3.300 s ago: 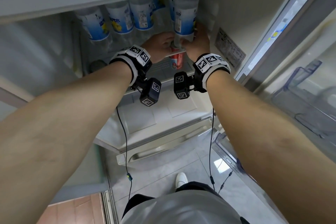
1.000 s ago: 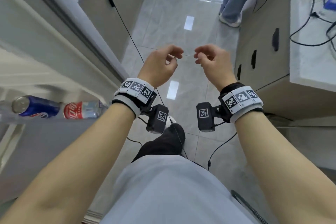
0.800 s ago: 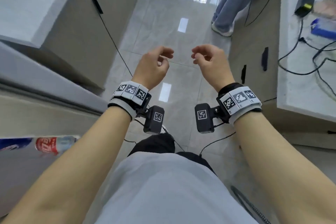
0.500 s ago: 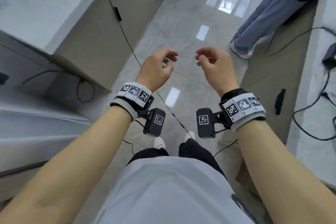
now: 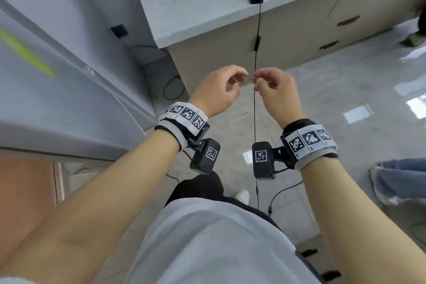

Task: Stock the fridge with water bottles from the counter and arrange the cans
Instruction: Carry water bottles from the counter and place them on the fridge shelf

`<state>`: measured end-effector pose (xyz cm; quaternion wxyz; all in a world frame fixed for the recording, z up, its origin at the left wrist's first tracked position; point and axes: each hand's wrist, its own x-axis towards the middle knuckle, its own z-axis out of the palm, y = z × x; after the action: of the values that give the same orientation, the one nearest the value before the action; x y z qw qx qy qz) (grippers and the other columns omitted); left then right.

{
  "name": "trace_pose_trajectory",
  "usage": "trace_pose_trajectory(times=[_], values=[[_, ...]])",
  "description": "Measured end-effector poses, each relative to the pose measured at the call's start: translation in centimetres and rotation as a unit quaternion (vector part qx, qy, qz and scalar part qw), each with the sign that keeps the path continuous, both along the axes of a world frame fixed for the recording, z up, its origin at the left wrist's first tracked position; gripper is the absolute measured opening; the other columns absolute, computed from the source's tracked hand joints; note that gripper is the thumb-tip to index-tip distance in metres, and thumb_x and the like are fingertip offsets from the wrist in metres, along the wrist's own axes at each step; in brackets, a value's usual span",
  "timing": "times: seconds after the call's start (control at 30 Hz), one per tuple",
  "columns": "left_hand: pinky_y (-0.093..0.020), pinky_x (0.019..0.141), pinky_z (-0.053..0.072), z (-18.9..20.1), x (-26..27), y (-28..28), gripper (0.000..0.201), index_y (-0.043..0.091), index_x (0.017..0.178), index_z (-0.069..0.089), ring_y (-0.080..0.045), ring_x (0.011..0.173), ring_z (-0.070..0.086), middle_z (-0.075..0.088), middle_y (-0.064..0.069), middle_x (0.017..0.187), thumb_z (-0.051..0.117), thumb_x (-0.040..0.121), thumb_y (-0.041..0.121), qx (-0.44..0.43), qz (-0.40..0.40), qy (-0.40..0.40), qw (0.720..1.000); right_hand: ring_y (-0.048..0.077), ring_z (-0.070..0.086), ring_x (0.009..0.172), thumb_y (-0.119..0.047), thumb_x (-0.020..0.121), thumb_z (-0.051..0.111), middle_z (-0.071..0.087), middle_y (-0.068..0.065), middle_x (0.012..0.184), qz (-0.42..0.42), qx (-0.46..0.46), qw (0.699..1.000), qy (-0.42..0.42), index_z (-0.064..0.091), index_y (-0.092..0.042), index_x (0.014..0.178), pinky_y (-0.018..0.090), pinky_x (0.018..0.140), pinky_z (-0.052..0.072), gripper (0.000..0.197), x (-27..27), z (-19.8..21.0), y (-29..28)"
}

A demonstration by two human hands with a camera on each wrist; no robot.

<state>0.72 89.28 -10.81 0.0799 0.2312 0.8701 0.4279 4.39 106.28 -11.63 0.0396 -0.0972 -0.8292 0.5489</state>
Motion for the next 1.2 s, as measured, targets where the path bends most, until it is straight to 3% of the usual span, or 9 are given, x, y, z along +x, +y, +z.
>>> trace_pose_trajectory(times=[0.13, 0.27, 0.47, 0.77, 0.97, 1.13, 1.2], values=[[-0.011, 0.085, 0.046, -0.2, -3.4, 0.4, 0.031, 0.014, 0.117, 0.064, -0.002, 0.098, 0.061, 0.068, 0.006, 0.108, 0.051, 0.091, 0.004, 0.004, 0.069, 0.002, 0.998, 0.018, 0.07, 0.088, -0.006, 0.091, 0.054, 0.071, -0.004, 0.09, 0.057, 0.002, 0.998, 0.006, 0.068, -0.02, 0.098, 0.036, 0.087, 0.057, 0.021, -5.1, -0.6, 1.1], [-0.006, 0.067, 0.047, -0.9, -7.7, 1.2, 0.03, 0.013, 0.118, 0.064, 0.005, 0.087, 0.058, 0.067, 0.005, 0.107, 0.05, 0.093, 0.003, 0.014, 0.117, -0.008, 0.993, 0.017, 0.07, 0.088, -0.008, 0.092, 0.055, 0.072, -0.003, 0.092, 0.096, 0.009, 0.995, 0.005, 0.068, -0.021, 0.098, 0.035, 0.086, 0.058, 0.02, -10.9, -1.2, 2.1], [-0.023, 0.093, 0.051, -2.8, -17.7, 3.1, 0.032, 0.018, 0.121, 0.062, -0.006, 0.103, 0.063, 0.068, 0.007, 0.111, 0.051, 0.094, 0.005, 0.038, 0.161, -0.037, 0.985, 0.017, 0.07, 0.087, -0.009, 0.091, 0.056, 0.072, -0.004, 0.09, 0.114, 0.043, 0.993, -0.012, 0.07, -0.02, 0.096, 0.036, 0.085, 0.057, 0.018, -21.9, -1.3, 4.5], [-0.028, 0.092, 0.053, -2.1, -30.0, 4.6, 0.031, 0.022, 0.12, 0.062, -0.004, 0.101, 0.063, 0.068, 0.011, 0.108, 0.048, 0.095, 0.01, 0.059, 0.23, -0.082, 0.968, 0.019, 0.07, 0.089, -0.01, 0.091, 0.054, 0.072, -0.001, 0.095, 0.144, 0.058, 0.988, -0.022, 0.069, -0.018, 0.099, 0.038, 0.086, 0.057, 0.019, -36.1, 1.1, 6.3], [-0.03, 0.091, 0.053, -2.5, -35.9, 2.9, 0.031, 0.023, 0.121, 0.061, -0.003, 0.102, 0.062, 0.068, 0.012, 0.109, 0.05, 0.095, 0.01, 0.064, 0.292, -0.086, 0.95, 0.014, 0.069, 0.091, -0.012, 0.094, 0.053, 0.072, -0.004, 0.097, 0.215, 0.07, 0.974, -0.028, 0.069, -0.02, 0.1, 0.03, 0.075, 0.055, 0.019, -44.0, 0.6, 4.5], [-0.031, 0.092, 0.053, -2.4, -41.0, 1.6, 0.031, 0.023, 0.119, 0.062, -0.007, 0.102, 0.062, 0.068, 0.012, 0.11, 0.049, 0.095, 0.009, 0.042, 0.349, -0.105, 0.93, 0.015, 0.067, 0.092, -0.009, 0.093, 0.055, 0.07, -0.003, 0.099, 0.261, 0.072, 0.963, -0.001, 0.068, -0.016, 0.106, 0.033, 0.087, 0.056, 0.019, -52.5, -0.5, 2.8], [-0.03, 0.092, 0.052, -2.1, -42.9, 1.2, 0.031, 0.022, 0.12, 0.062, -0.008, 0.102, 0.061, 0.068, 0.011, 0.11, 0.049, 0.095, 0.009, 0.037, 0.376, -0.115, 0.919, 0.013, 0.064, 0.093, -0.008, 0.092, 0.056, 0.067, -0.002, 0.105, 0.251, 0.062, 0.966, 0.013, 0.064, -0.011, 0.116, 0.027, 0.087, 0.054, 0.026, -56.6, -0.5, 2.2]])
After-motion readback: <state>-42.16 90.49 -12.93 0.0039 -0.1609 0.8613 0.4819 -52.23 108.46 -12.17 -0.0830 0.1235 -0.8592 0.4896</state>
